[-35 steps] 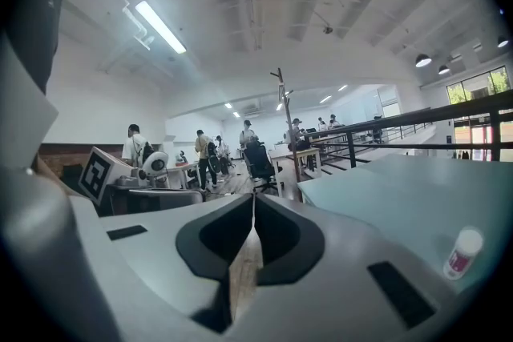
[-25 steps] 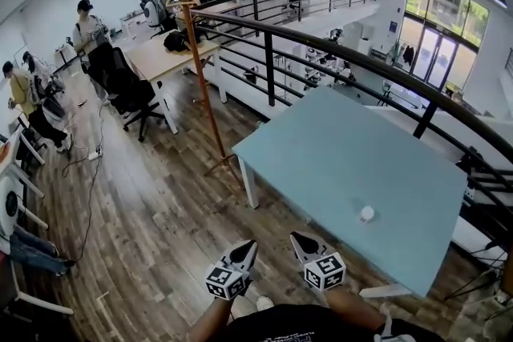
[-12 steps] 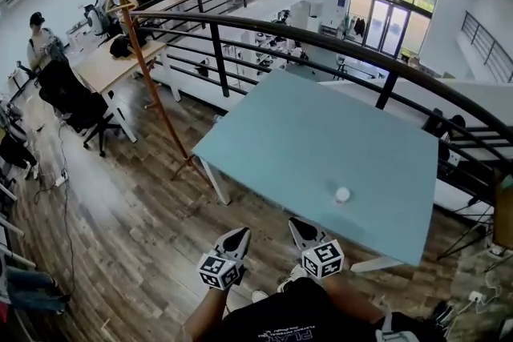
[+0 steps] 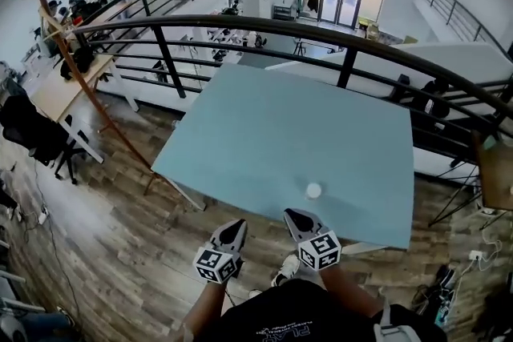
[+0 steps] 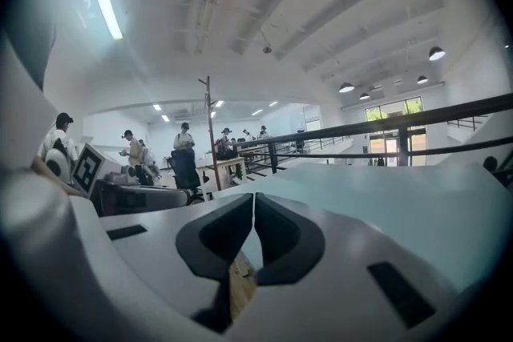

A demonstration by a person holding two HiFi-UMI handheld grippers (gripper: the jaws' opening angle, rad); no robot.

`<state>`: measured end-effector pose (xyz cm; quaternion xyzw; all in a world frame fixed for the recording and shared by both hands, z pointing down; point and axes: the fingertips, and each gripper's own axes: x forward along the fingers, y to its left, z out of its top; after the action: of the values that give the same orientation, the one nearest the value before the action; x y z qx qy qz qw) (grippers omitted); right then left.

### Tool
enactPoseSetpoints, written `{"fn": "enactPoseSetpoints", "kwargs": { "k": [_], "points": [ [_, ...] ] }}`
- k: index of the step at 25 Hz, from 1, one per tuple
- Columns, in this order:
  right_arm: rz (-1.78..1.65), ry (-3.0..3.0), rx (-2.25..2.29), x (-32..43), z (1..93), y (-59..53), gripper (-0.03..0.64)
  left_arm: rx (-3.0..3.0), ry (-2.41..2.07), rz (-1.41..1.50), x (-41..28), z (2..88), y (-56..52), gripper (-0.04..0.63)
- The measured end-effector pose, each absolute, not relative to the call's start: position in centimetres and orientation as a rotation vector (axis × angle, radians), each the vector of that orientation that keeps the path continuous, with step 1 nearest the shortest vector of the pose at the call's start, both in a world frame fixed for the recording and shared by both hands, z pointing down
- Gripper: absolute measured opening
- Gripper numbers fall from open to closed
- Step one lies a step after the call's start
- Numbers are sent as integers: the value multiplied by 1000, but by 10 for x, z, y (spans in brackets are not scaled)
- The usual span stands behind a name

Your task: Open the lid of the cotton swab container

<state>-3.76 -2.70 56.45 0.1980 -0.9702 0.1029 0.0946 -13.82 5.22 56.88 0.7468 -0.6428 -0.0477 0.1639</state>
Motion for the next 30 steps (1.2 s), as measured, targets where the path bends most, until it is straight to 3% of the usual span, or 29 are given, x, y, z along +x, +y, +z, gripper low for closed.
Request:
{"fn": "enactPoseSetpoints", "kwargs": {
  "k": [17, 30],
  "points": [
    [377, -2819, 875, 16, 571, -148, 21, 2270, -1687, -6, -125, 571, -89, 3],
    [380, -2727, 1161, -26, 580, -195, 21, 2436, -1440, 48, -162, 580, -164, 3]
  ]
}}
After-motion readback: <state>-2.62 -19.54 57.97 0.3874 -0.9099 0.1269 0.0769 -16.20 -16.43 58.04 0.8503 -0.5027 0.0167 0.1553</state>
